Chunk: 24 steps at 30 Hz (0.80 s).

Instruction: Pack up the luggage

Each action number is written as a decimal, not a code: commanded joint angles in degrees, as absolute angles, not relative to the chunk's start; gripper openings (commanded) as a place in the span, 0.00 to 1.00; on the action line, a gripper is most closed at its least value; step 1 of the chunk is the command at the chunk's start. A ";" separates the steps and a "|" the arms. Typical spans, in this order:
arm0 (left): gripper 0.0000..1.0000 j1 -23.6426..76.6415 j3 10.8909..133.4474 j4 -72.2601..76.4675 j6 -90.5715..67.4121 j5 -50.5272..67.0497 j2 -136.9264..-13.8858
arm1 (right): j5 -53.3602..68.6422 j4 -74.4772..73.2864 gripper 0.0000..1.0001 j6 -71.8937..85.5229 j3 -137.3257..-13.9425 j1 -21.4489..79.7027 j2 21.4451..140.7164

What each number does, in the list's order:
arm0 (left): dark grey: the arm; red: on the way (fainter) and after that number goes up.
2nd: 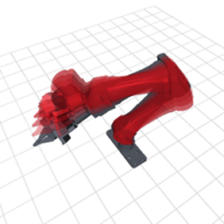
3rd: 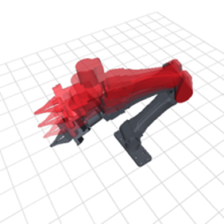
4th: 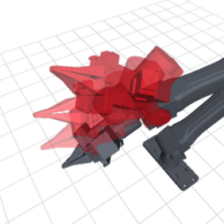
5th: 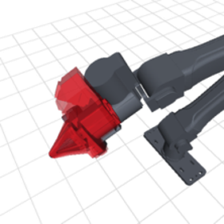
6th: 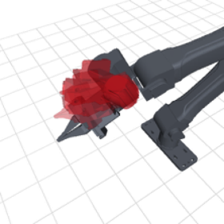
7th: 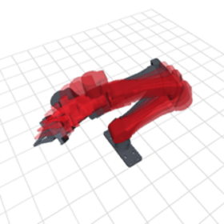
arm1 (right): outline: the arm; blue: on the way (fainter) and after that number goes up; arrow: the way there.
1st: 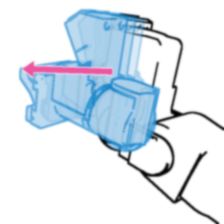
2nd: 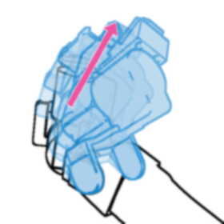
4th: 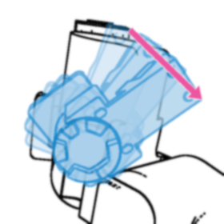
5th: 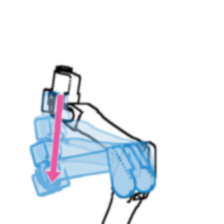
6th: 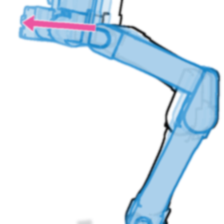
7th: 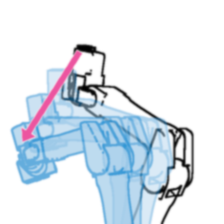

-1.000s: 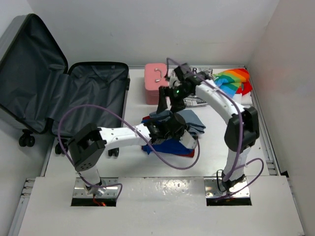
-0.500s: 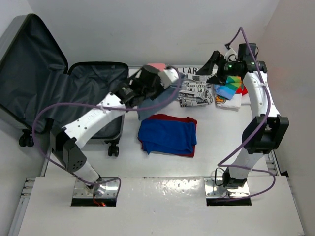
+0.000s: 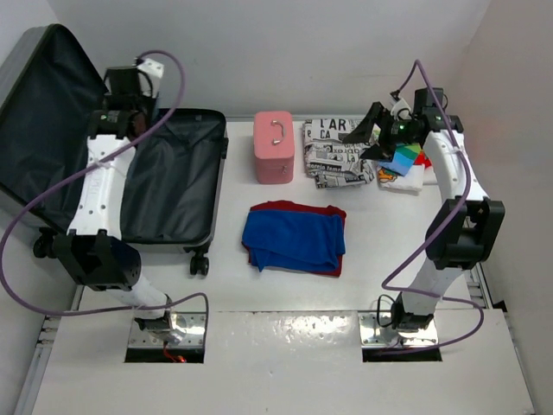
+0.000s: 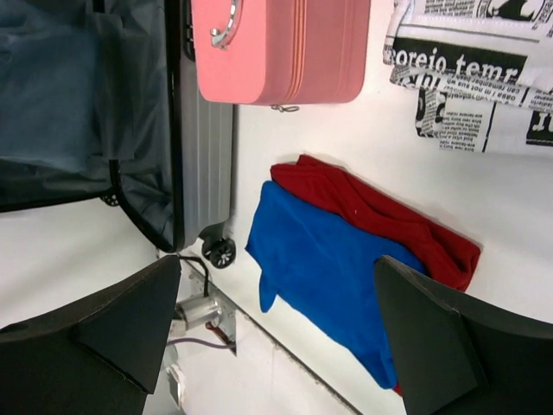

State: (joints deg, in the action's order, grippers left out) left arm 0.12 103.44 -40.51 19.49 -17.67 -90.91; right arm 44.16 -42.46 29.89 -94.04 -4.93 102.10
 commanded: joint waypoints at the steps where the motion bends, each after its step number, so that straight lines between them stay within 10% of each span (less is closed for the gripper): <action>1: 0.00 -4.47 103.29 -32.03 24.33 -21.88 -90.60 | 45.79 -40.69 0.92 29.27 -93.78 -3.96 103.44; 11: 0.00 3.14 79.83 3.30 32.78 -37.17 -101.13 | 44.39 -41.39 0.92 28.04 -93.78 -2.37 105.82; 24: 0.00 10.28 82.44 -9.49 19.94 -16.21 -114.87 | 43.33 -43.77 0.92 25.93 -94.83 -3.25 106.35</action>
